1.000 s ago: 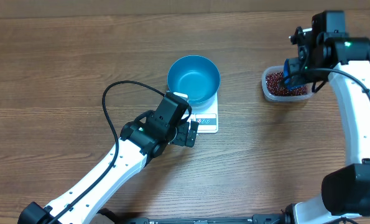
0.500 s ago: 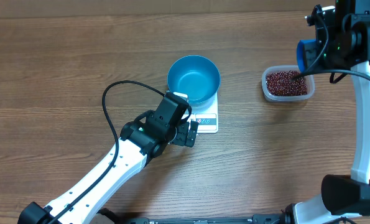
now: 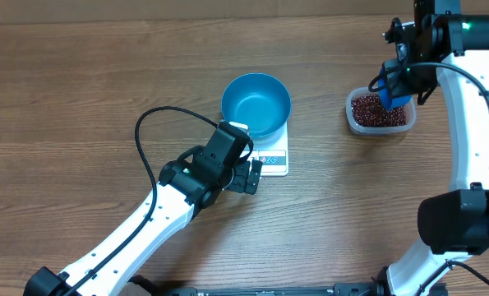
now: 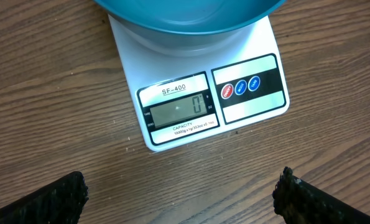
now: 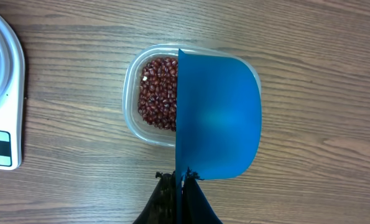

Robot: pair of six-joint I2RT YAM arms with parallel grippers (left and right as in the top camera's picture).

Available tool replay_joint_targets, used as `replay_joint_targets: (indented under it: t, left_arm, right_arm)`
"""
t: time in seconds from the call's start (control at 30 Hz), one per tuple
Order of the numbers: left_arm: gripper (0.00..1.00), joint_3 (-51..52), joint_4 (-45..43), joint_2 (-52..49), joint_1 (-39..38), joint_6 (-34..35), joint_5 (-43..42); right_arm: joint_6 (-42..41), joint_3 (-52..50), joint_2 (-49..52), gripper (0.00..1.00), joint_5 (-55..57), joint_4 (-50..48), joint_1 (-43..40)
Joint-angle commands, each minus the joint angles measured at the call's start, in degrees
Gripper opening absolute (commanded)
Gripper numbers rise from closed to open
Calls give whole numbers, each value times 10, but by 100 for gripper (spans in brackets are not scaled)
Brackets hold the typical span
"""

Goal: Scoop item into bowl and weigh 150g on scale

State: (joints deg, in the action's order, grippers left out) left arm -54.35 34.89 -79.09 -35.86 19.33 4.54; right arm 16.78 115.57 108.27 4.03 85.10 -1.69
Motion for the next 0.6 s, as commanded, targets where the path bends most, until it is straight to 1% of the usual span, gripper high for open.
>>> replay_joint_targets:
  t: [0.0, 0.33, 0.57]
  left_arm:
    - [100, 7, 0, 3, 2, -9, 5]
    - [100, 7, 0, 3, 2, -9, 5]
    - [100, 7, 0, 3, 2, -9, 5]
  right_arm:
    - [15, -1, 1, 4, 12, -1, 1]
    - [5, -1, 45, 4, 69, 17, 1]
    - [-5, -1, 75, 4, 105, 13, 1]
